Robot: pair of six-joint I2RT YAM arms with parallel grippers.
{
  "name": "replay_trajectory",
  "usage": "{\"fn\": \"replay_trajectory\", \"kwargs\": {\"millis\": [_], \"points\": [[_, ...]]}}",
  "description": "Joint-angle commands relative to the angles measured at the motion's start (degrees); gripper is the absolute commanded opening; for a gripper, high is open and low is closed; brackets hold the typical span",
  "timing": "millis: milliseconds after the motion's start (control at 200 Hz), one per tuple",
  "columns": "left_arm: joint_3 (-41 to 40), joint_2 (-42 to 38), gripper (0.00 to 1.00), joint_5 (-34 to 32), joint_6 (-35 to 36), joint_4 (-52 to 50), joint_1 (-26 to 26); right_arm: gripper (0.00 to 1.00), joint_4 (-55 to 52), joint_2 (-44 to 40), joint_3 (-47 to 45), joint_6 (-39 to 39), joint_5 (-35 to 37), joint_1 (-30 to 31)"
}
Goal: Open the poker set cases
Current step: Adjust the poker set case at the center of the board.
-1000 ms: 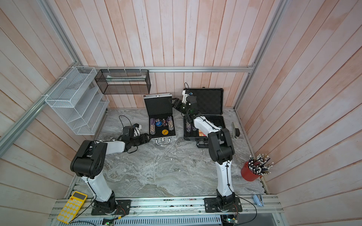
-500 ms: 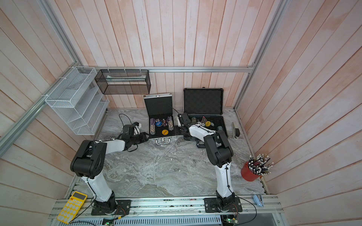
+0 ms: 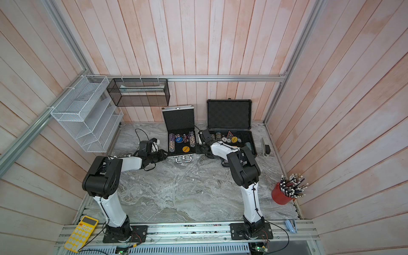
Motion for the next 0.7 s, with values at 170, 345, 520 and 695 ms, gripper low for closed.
{"fn": "replay_trajectory", "kwargs": {"millis": [170, 345, 520, 695], "points": [[1.5, 1.2, 0.30, 0.2, 0.9, -0.2, 0.0, 0.24, 2.0, 1.4, -3.4, 4.4, 0.5, 2.6], [2.0, 1.4, 0.30, 0.6, 0.9, 0.0, 0.0, 0.20, 5.7, -1.1, -8.4, 8.6, 0.4, 3.3], [2.6, 1.9, 0.29, 1.2, 0.8, 0.2, 0.0, 0.20, 8.3, -3.7, -11.8, 11.4, 0.1, 3.9], [2.5, 1.7, 0.29, 1.4, 0.8, 0.3, 0.0, 0.22, 8.0, -4.3, -11.8, 11.9, 1.0, 4.0]]}}
